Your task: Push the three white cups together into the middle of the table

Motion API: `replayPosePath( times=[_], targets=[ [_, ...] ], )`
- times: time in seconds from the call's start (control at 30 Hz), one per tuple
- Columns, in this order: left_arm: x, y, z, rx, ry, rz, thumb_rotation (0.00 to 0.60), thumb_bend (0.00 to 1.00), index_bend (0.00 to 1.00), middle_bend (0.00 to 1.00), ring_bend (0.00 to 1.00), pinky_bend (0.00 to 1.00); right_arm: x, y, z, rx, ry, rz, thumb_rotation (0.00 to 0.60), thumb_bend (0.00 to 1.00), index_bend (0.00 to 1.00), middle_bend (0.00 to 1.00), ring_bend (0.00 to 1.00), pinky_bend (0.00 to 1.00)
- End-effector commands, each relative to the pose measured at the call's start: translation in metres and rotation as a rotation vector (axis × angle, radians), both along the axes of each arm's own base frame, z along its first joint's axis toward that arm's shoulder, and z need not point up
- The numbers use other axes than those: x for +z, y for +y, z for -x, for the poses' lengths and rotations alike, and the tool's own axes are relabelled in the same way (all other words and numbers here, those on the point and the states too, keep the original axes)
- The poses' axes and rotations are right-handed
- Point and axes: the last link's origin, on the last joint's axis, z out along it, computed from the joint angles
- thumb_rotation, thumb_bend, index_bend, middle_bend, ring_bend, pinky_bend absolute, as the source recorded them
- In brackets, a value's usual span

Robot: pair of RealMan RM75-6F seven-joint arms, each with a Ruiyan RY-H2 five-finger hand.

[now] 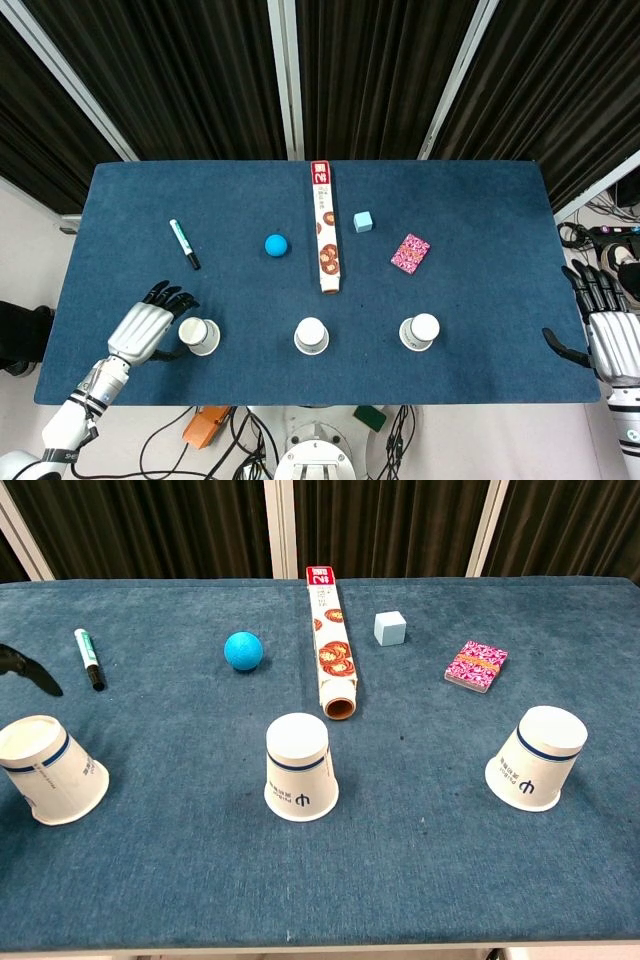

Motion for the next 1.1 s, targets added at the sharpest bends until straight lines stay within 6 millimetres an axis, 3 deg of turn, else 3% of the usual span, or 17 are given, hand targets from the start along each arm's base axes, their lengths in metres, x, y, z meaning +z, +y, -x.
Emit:
replayPosePath(
  times=[0.03, 0.3, 0.5, 0.67, 0.83, 1.1],
  targets=[
    [-0.002, -0.001, 0.001, 0.01, 0.005, 0.015, 0.6, 0.24, 0.26, 0.18, 0.1, 0.0, -0.001, 0.0, 0.0, -0.002, -0.001, -0.004, 0.6, 0.38, 0.0, 0.05, 0.0, 0.02],
    [-0.009, 0.001, 0.003, 0.018, 0.002, 0.039, 0.6, 0.29, 0.28, 0.18, 0.1, 0.0, -0.003, 0.0, 0.001, -0.002, -0.001, -0.007, 0.6, 0.38, 0.0, 0.05, 0.0, 0.02],
    [-0.01, 0.002, 0.003, 0.013, -0.004, 0.046, 0.591, 0.38, 0.36, 0.18, 0.1, 0.0, -0.003, 0.002, 0.002, -0.011, -0.001, -0.007, 0.6, 0.38, 0.0, 0.05, 0.0, 0.02],
    [-0.009, 0.002, -0.001, -0.004, -0.021, 0.039, 0.592, 0.38, 0.39, 0.18, 0.1, 0.0, -0.002, 0.003, 0.002, -0.007, -0.001, -0.004, 0.6, 0.38, 0.0, 0.05, 0.0, 0.02],
    [-0.012, 0.003, -0.017, -0.066, -0.063, 0.033, 0.591, 0.36, 0.39, 0.18, 0.1, 0.0, -0.001, 0.004, 0.002, -0.007, 0.002, -0.002, 0.6, 0.38, 0.0, 0.05, 0.0, 0.02],
    [-0.042, 0.018, -0.066, -0.237, -0.037, 0.078, 0.594, 0.35, 0.39, 0.18, 0.1, 0.0, 0.002, 0.008, 0.001, -0.007, 0.006, 0.004, 0.6, 0.38, 0.0, 0.05, 0.0, 0.02]
  ],
)
